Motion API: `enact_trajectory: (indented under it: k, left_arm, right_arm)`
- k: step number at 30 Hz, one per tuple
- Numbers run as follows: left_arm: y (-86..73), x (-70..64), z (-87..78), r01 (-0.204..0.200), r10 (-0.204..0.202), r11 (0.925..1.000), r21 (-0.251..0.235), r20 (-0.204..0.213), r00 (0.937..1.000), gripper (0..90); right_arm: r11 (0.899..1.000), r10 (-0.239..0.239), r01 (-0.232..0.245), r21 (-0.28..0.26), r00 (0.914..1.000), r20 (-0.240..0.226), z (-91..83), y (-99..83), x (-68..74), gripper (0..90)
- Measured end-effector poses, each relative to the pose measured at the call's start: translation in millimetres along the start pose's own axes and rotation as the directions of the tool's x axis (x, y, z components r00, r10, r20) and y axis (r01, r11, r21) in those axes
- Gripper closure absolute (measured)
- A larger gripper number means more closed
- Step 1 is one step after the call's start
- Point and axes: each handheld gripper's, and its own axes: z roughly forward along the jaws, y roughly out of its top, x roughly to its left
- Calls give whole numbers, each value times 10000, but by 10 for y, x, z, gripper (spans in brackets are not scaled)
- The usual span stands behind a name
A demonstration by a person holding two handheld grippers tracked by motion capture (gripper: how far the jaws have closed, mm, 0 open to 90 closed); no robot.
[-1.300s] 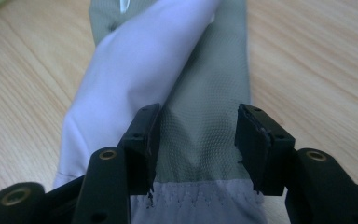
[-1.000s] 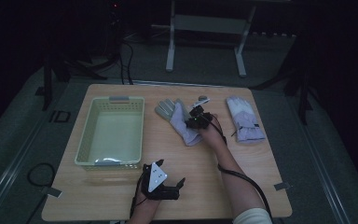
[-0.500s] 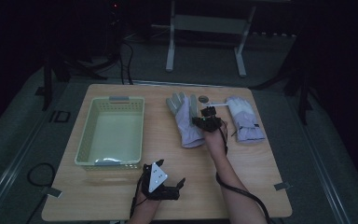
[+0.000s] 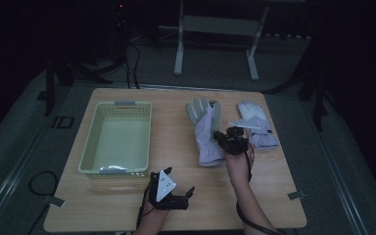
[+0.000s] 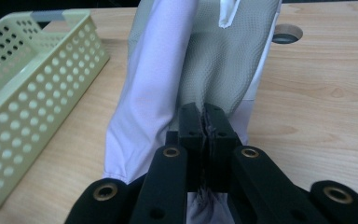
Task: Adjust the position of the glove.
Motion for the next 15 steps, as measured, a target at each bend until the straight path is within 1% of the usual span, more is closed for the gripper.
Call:
enact_trajectory:
  k: [3,4,5,6,7,9,11,12,13,14,15]
  left_arm:
    - [0,-4,3,-21,21,10000,0,-15,10000,7]
    - [0,-5,3,-34,34,10000,-3,-16,10000,7]
    - [0,-7,3,-28,28,10000,-14,-16,10000,7]
    - [0,-6,3,-31,31,10000,-10,-17,10000,7]
    - [0,-6,3,-30,30,10000,-6,-20,10000,7]
    - [0,-5,3,-33,33,10000,-2,-23,10000,7]
    - [0,-6,2,-31,31,10000,-12,-27,10000,7]
    - [0,-7,2,-31,31,10000,-12,-28,10000,7]
    - [0,-7,2,-31,31,10000,-12,-28,10000,7]
    - [0,-6,2,-34,34,10000,-14,-21,10000,7]
    - [0,-6,2,-34,34,10000,-14,-21,10000,7]
  right_arm:
    - [9999,98,-97,-101,9999,126,-56,-98,-3,872]
    - [9996,242,-241,-131,9997,48,-61,-137,-15,872]
    - [9996,250,-251,-86,9996,-101,-55,-172,-28,872]
    - [9990,442,-443,-80,9990,-81,-47,-206,-43,872]
    - [9986,520,-520,-61,9986,-59,-31,-236,-53,872]
    - [9988,465,-465,117,9989,11,19,-290,-43,872]
    - [9993,279,-284,257,9994,183,78,-331,-19,872]
    - [9989,366,-371,293,9991,203,105,-347,-17,872]
    - [9989,366,-371,293,9991,203,105,-347,-17,872]
    - [9986,352,-363,390,9989,300,164,-366,-9,872]
    - [9986,352,-363,390,9989,300,164,-366,-9,872]
